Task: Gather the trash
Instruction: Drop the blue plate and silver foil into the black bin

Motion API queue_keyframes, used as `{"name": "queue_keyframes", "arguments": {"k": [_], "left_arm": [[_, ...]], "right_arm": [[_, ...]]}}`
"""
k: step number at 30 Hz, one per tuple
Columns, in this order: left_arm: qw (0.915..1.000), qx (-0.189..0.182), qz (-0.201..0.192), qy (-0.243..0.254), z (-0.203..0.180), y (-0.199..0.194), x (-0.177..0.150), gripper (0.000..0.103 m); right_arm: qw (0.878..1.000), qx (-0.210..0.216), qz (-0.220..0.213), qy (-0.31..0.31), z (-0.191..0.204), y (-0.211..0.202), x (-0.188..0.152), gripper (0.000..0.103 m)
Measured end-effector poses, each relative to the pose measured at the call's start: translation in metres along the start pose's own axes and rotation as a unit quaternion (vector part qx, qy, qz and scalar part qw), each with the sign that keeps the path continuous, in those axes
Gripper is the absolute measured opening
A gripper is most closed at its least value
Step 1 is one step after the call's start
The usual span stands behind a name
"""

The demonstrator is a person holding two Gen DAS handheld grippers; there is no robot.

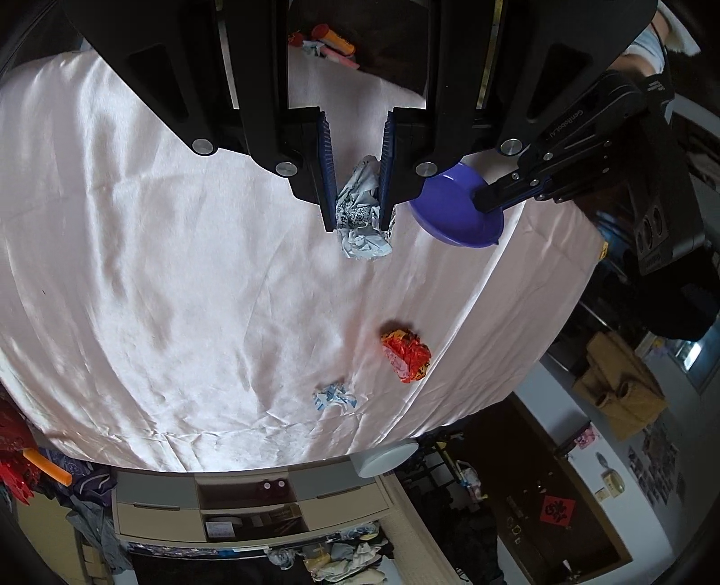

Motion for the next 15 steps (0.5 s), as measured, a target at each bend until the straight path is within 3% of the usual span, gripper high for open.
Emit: {"name": "queue_keyframes", "arguments": {"k": [8, 15], "left_arm": [[1.0000, -0.004, -0.006, 0.006, -0.006, -0.039, -0.040, 0.001], [0.9997, 0.007, 0.022, 0.002, -0.001, -0.041, -0.084, 0.001]], "right_arm": [[1.000, 0.010, 0.004, 0.010, 0.011, -0.018, -0.053, 0.019], [1.000, 0.004, 0.028, 0.011, 0.016, -0.011, -0.098, 0.019]]}}
Point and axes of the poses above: each gripper's, at about its wrist camera, not at the fingertips, and y roughly the way its jaws point, z to its left, x to its top, the point moved 1 cm from there along y, roughly the way its jaws point, and after that the axes turned 6 degrees about -y, right-handed, at the moved point
